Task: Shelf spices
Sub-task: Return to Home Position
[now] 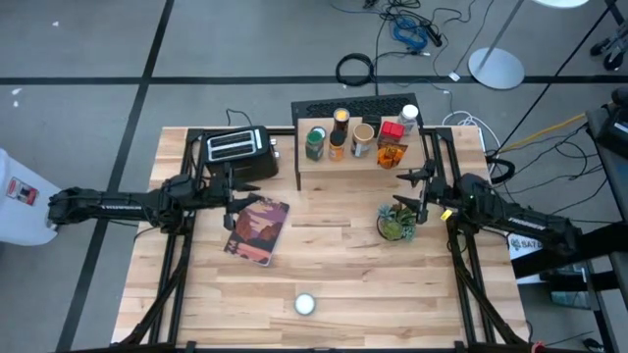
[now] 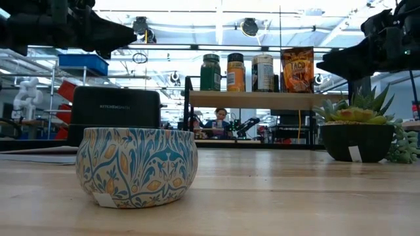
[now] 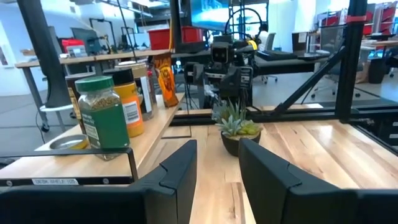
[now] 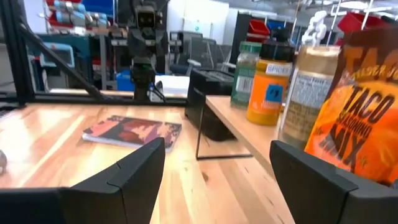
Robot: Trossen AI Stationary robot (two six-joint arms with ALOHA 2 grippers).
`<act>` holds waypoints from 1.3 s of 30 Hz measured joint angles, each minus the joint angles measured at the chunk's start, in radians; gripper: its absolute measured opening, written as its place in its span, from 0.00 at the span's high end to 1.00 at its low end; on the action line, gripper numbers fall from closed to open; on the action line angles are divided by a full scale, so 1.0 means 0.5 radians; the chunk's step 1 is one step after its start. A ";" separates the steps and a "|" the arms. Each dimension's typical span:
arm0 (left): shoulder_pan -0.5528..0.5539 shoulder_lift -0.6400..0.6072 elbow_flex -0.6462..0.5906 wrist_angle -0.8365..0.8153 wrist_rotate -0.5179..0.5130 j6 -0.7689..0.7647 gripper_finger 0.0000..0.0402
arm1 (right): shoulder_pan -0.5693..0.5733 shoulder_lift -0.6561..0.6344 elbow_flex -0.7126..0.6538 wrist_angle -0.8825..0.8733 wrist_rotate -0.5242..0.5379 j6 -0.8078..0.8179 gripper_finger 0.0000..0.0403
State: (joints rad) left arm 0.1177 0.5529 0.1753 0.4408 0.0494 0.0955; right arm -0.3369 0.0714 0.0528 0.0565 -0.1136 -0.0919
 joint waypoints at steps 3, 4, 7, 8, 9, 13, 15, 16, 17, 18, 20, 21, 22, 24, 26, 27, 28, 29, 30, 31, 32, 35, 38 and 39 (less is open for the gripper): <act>0.000 0.000 -0.006 0.007 -0.001 0.009 0.68 | 0.061 0.073 0.000 0.001 0.090 -0.028 0.31; 0.000 0.000 -0.018 0.016 -0.001 0.010 0.68 | 0.084 0.098 0.000 0.000 0.133 -0.048 0.31; 0.000 0.001 -0.084 0.132 -0.001 -0.007 0.68 | 0.144 0.161 0.000 0.012 0.244 -0.120 0.31; 0.000 0.000 -0.105 0.165 -0.001 -0.013 0.68 | 0.159 0.180 0.000 0.040 0.264 -0.144 0.31; 0.000 0.000 -0.121 0.179 -0.002 -0.018 0.68 | 0.173 0.191 0.000 0.079 0.272 -0.166 0.31; 0.000 0.002 -0.138 0.173 -0.002 -0.062 0.68 | 0.200 0.195 0.000 0.217 0.276 -0.257 0.31; 0.000 0.000 -0.138 0.179 -0.001 -0.070 0.68 | 0.207 0.191 0.000 0.240 0.277 -0.289 0.31; 0.000 0.000 -0.138 0.179 0.002 -0.070 0.68 | 0.207 0.190 0.000 0.240 0.277 -0.298 0.31; 0.000 0.000 -0.138 0.181 0.005 -0.069 0.68 | 0.207 0.190 0.000 0.237 0.275 -0.298 0.31; 0.000 0.000 -0.138 0.184 0.012 -0.060 0.68 | 0.207 0.190 0.000 0.228 0.271 -0.296 0.31; 0.000 0.000 -0.138 0.185 0.014 -0.031 0.68 | 0.207 0.191 0.000 0.225 0.270 -0.265 0.31; 0.000 0.000 -0.138 0.185 0.015 -0.017 0.68 | 0.207 0.190 0.001 0.225 0.265 -0.246 0.31; 0.000 0.000 -0.138 0.186 0.014 -0.010 0.68 | 0.207 0.191 0.005 0.222 0.257 -0.228 0.31; 0.000 0.000 -0.138 0.200 0.014 -0.006 0.68 | 0.206 0.191 0.032 0.203 0.221 -0.199 0.31; -0.001 0.000 -0.138 0.207 0.014 -0.005 0.68 | 0.206 0.182 0.097 0.149 0.207 -0.186 0.31; 0.000 0.000 -0.138 0.206 0.014 -0.004 0.68 | 0.206 0.172 0.132 0.110 0.204 -0.187 0.31; 0.000 0.000 -0.138 0.205 0.014 -0.004 0.68 | 0.206 0.160 0.162 0.067 0.192 -0.192 0.31; 0.000 0.000 -0.138 0.205 0.014 -0.001 0.68 | 0.206 0.148 0.184 0.035 0.176 -0.199 0.31; 0.000 0.000 -0.138 0.206 0.014 0.008 0.68 | 0.206 0.128 0.204 0.002 0.162 -0.202 0.31; 0.000 0.000 -0.138 0.206 0.014 0.025 0.68 | 0.206 0.106 0.221 -0.018 0.161 -0.209 0.31; 0.000 0.000 -0.138 0.206 0.014 0.031 0.68 | 0.206 0.080 0.239 -0.042 0.159 -0.218 0.31; 0.000 0.000 -0.138 0.210 0.016 0.034 0.68 | 0.206 -0.003 0.250 -0.093 0.161 -0.251 0.31; 0.000 0.000 -0.138 0.210 0.062 0.031 0.68 | 0.206 -0.099 0.249 -0.170 0.162 -0.264 0.31; -0.001 0.000 -0.138 0.210 0.073 0.031 0.68 | 0.206 -0.129 0.249 -0.202 0.162 -0.263 0.31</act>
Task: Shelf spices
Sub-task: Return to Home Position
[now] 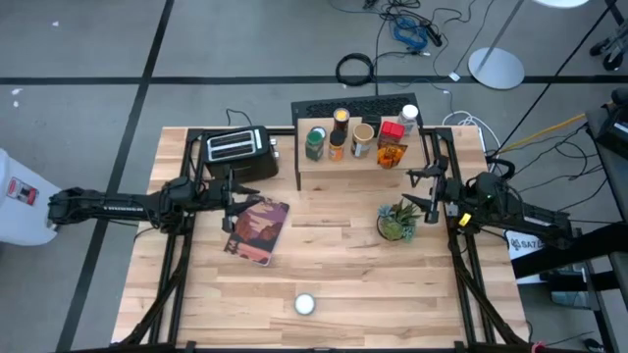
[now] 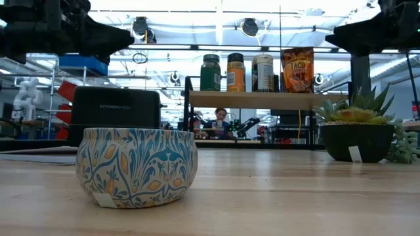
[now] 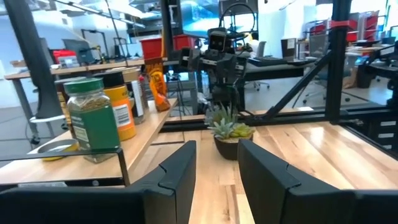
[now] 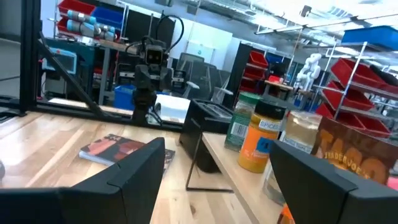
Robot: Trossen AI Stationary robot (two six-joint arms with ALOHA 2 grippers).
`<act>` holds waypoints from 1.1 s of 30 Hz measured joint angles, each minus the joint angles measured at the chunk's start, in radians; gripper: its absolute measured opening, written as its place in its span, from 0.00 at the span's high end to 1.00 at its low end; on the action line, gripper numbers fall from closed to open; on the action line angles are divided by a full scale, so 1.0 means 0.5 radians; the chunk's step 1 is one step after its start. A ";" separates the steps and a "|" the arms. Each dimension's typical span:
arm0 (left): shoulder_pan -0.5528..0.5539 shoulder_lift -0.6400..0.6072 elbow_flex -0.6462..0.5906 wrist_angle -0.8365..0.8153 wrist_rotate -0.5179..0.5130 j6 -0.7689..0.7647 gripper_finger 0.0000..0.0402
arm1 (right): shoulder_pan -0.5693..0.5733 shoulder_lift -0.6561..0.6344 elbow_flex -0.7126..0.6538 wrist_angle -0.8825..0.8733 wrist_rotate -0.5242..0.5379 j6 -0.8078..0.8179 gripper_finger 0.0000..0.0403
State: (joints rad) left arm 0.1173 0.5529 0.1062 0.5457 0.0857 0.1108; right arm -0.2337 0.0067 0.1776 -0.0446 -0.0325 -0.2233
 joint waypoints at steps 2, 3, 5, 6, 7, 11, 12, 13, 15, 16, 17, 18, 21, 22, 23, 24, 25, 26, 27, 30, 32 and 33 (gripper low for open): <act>0.001 0.000 0.000 0.001 0.018 0.000 0.68 | 0.000 -0.010 0.001 -0.055 0.002 0.016 0.32; 0.000 0.000 0.000 0.002 0.023 0.001 0.68 | 0.000 -0.010 -0.001 -0.088 0.001 0.031 0.33; 0.001 0.000 0.000 0.009 0.024 0.001 0.68 | 0.000 -0.007 -0.012 -0.083 0.001 0.053 0.35; 0.001 0.000 0.000 0.018 0.024 0.003 0.68 | 0.000 -0.008 -0.023 -0.081 0.000 0.063 0.36; 0.001 0.000 0.001 0.030 0.028 0.008 0.68 | 0.000 -0.008 -0.036 -0.085 -0.001 0.070 0.37; 0.001 0.000 0.001 0.044 0.033 0.015 0.68 | 0.000 -0.009 -0.079 -0.083 -0.046 0.095 0.41; 0.000 0.000 0.001 0.042 0.033 0.010 0.68 | 0.000 -0.009 -0.087 -0.074 -0.052 0.103 0.41; 0.000 0.000 0.001 0.035 0.035 0.005 0.68 | 0.000 -0.009 -0.092 -0.078 -0.053 0.109 0.41; 0.001 0.000 0.001 0.012 0.042 0.001 0.68 | 0.000 -0.010 -0.108 -0.085 -0.081 0.110 0.41; 0.001 0.002 0.001 0.006 0.047 0.000 0.68 | -0.001 -0.010 -0.114 -0.087 -0.091 0.115 0.41; 0.001 0.002 0.001 0.006 0.054 -0.001 0.68 | -0.001 -0.010 -0.119 -0.087 -0.092 0.126 0.41; 0.000 0.000 0.001 0.008 0.055 -0.001 0.68 | 0.000 -0.010 -0.126 -0.082 -0.093 0.132 0.41; 0.000 0.000 0.001 0.006 0.056 0.000 0.68 | 0.000 -0.010 -0.164 -0.075 -0.094 0.142 0.42; 0.000 0.000 0.001 0.006 0.056 0.000 0.68 | 0.000 -0.010 -0.176 -0.075 -0.094 0.145 0.42; 0.000 0.000 0.001 0.006 0.056 0.000 0.68 | 0.000 -0.010 -0.190 -0.070 -0.094 0.149 0.42; 0.000 0.000 0.001 0.005 0.056 0.000 0.68 | 0.000 -0.010 -0.209 -0.069 -0.094 0.163 0.42; 0.001 0.000 0.001 -0.001 0.056 0.000 0.68 | 0.000 -0.010 -0.226 -0.069 -0.096 0.173 0.42; 0.001 0.000 0.001 -0.007 0.056 0.000 0.68 | 0.000 -0.010 -0.243 -0.075 -0.101 0.182 0.42; 0.000 0.000 0.001 -0.014 0.056 0.000 0.68 | 0.000 -0.010 -0.252 -0.071 -0.104 0.202 0.42; 0.001 0.000 0.002 -0.033 0.056 0.000 0.68 | -0.001 -0.008 -0.253 -0.051 -0.193 0.252 0.42; 0.001 0.000 0.002 -0.034 0.056 0.001 0.68 | 0.000 -0.008 -0.253 -0.048 -0.254 0.277 0.42; 0.001 0.000 0.002 -0.034 0.056 0.001 0.68 | 0.000 -0.008 -0.253 -0.048 -0.263 0.285 0.42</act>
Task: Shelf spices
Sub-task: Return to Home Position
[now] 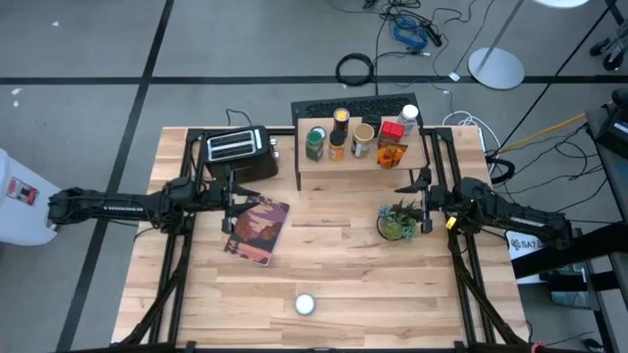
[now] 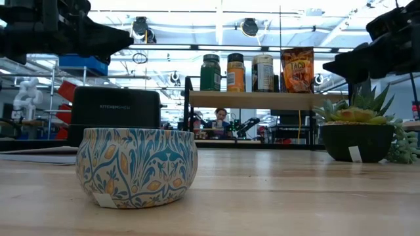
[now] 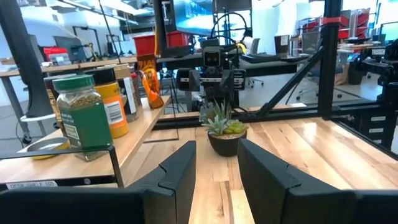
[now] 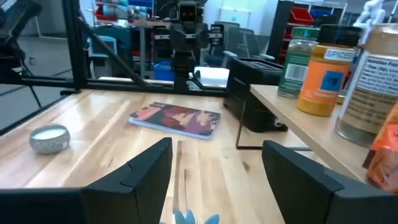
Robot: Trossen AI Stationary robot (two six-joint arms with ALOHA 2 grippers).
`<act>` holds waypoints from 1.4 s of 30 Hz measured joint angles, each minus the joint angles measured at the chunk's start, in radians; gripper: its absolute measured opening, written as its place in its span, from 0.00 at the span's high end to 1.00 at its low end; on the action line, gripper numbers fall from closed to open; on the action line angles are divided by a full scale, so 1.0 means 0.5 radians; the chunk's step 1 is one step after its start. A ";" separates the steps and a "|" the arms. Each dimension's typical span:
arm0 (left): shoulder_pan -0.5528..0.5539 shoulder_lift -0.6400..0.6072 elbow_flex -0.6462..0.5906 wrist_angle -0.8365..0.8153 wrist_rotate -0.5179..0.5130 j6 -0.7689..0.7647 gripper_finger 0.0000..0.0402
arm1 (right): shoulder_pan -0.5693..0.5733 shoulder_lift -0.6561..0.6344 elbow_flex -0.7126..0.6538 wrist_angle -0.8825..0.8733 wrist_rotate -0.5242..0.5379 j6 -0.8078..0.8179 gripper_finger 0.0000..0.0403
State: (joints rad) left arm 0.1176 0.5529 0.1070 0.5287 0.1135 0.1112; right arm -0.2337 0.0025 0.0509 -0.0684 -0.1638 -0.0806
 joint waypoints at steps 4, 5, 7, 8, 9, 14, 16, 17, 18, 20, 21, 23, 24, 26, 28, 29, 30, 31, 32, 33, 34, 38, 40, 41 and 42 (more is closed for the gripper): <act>0.000 0.000 0.000 -0.001 0.000 -0.001 0.68 | -0.001 0.000 0.000 0.028 -0.127 0.033 0.42; 0.000 0.000 0.000 -0.006 0.000 -0.001 0.68 | 0.000 0.000 0.000 0.037 -0.163 0.044 0.42; 0.000 0.000 0.001 -0.026 0.000 -0.001 0.68 | 0.000 0.000 0.000 0.044 -0.208 0.076 0.42; 0.000 0.000 0.001 -0.036 -0.001 0.000 0.68 | 0.000 0.000 0.000 0.044 -0.210 0.088 0.42; 0.000 0.000 0.001 -0.041 -0.002 0.000 0.68 | 0.000 0.001 0.000 0.044 -0.210 0.097 0.42; 0.000 0.000 0.001 -0.044 -0.024 0.001 0.68 | 0.000 0.001 0.000 0.026 -0.209 0.110 0.42; -0.001 0.000 0.001 -0.044 -0.024 0.001 0.68 | 0.000 0.001 0.000 0.026 -0.209 0.110 0.42; -0.001 0.000 0.001 -0.044 -0.025 0.001 0.68 | 0.000 0.001 0.000 0.026 -0.209 0.090 0.42; 0.000 0.000 0.001 -0.043 -0.026 0.000 0.68 | 0.000 0.001 0.000 0.026 -0.209 0.075 0.42; 0.000 0.000 0.001 -0.044 -0.027 0.001 0.68 | 0.000 0.001 0.000 0.025 -0.209 0.089 0.42; 0.000 0.000 0.001 -0.044 -0.027 0.001 0.68 | 0.000 0.001 0.000 0.026 -0.209 0.092 0.42; 0.000 0.000 0.001 -0.044 -0.034 0.001 0.68 | 0.000 0.001 0.000 0.026 -0.209 0.084 0.42; 0.000 0.000 0.001 -0.044 -0.034 0.001 0.68 | 0.000 0.002 0.000 0.025 -0.209 0.086 0.42; 0.000 0.000 0.001 -0.043 -0.034 0.001 0.68 | 0.000 0.002 0.000 0.026 -0.209 0.113 0.42; 0.000 0.000 0.001 -0.044 -0.034 0.001 0.68 | 0.000 0.002 0.000 0.025 -0.206 0.141 0.42; 0.000 0.000 0.001 -0.044 -0.034 0.001 0.68 | 0.000 0.002 0.000 0.025 -0.205 0.142 0.42; -0.001 0.000 0.001 -0.044 -0.034 0.001 0.68 | 0.000 0.002 0.000 0.025 -0.205 0.141 0.42; 0.000 0.000 0.001 -0.043 -0.034 0.001 0.68 | 0.000 0.002 0.000 0.025 -0.205 0.138 0.42; 0.000 0.000 0.001 -0.044 -0.034 0.001 0.68 | 0.000 0.002 0.000 0.025 -0.204 0.138 0.42; 0.000 0.000 0.001 -0.044 -0.034 0.001 0.68 | 0.000 0.002 0.000 0.025 -0.202 0.138 0.42; 0.000 0.000 0.001 -0.044 -0.034 0.001 0.68 | 0.000 0.002 0.000 0.025 -0.202 0.138 0.42; 0.000 0.000 0.001 -0.044 -0.034 0.002 0.68 | 0.000 0.002 0.000 0.024 -0.202 0.139 0.42; 0.000 0.000 0.001 -0.044 -0.034 0.001 0.68 | 0.000 0.002 0.000 0.024 -0.202 0.139 0.42; 0.000 0.000 0.001 -0.044 -0.034 0.001 0.68 | 0.000 0.002 0.000 0.024 -0.201 0.138 0.42; 0.000 0.000 0.001 -0.044 -0.034 0.001 0.68 | 0.000 0.002 0.000 0.024 -0.202 0.139 0.42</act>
